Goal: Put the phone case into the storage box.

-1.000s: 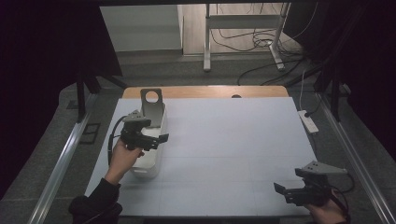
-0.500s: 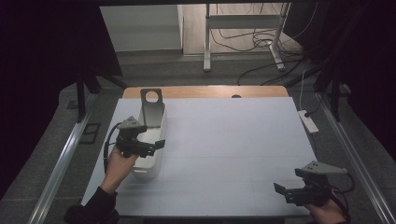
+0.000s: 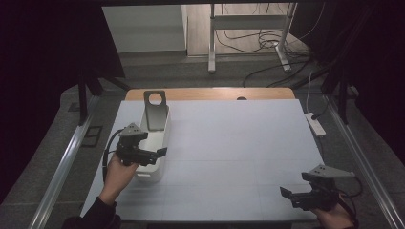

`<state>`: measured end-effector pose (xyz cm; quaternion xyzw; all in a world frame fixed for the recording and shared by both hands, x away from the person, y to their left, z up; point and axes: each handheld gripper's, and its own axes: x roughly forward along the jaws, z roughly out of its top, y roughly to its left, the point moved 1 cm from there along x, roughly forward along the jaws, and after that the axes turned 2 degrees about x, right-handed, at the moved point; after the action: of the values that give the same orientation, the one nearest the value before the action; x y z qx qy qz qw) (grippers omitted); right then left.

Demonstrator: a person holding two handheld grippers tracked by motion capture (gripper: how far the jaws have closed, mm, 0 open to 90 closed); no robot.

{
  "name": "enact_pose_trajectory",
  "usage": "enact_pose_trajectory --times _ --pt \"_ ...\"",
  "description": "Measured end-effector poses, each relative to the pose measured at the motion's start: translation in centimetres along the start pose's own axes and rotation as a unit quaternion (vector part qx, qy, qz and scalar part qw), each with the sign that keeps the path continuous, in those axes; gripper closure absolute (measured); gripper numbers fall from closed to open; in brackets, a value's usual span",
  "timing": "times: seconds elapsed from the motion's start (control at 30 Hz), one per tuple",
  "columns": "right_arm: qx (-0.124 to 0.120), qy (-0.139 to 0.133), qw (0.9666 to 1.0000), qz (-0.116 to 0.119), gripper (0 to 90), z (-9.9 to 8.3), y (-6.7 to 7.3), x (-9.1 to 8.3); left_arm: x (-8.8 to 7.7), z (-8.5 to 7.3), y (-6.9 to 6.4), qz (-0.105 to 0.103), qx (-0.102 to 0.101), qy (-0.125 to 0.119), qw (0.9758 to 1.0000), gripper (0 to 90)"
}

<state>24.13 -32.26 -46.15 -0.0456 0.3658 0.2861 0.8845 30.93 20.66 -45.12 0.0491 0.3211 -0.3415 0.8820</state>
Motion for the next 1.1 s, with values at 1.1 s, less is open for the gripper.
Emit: enact_pose_trajectory --times 1.1 --pt "-0.003 0.001 1.0 -0.001 0.9 0.0 0.1 0.0 -2.4 -2.3 -1.1 0.014 -0.003 -0.006 0.9999 0.3"
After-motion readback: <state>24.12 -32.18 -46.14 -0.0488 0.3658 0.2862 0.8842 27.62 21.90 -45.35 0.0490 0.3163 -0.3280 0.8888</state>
